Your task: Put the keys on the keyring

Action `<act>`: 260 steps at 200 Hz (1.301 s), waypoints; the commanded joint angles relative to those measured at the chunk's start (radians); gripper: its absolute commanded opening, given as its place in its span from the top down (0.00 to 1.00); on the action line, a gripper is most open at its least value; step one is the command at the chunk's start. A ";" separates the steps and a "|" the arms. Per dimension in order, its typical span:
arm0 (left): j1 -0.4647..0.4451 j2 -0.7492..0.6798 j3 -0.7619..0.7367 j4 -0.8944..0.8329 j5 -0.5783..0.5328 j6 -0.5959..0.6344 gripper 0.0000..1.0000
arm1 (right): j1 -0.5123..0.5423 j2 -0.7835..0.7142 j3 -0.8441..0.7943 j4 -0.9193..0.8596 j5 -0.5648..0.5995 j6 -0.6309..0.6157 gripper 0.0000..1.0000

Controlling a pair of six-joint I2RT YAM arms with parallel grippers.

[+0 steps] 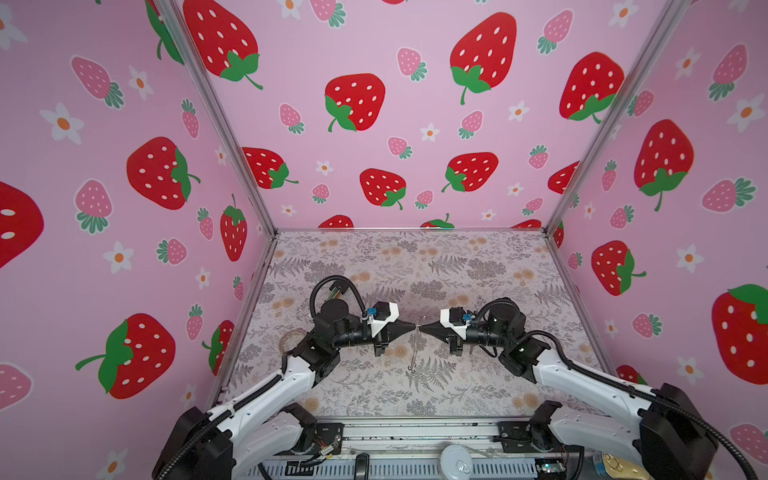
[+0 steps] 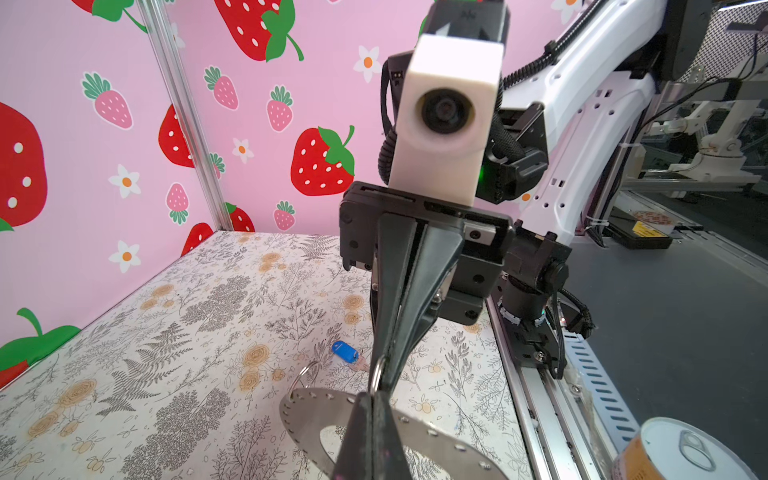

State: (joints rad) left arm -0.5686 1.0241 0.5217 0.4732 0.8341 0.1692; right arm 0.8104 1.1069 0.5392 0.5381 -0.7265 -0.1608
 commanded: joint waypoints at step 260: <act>-0.272 0.119 0.554 -0.866 -0.543 0.394 1.00 | 0.011 -0.102 0.074 -0.269 0.148 -0.154 0.80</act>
State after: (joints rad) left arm -0.8326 1.1511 1.0248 -0.4194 0.2726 0.5461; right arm 0.8162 0.9993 0.6121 0.2535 -0.5560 -0.3145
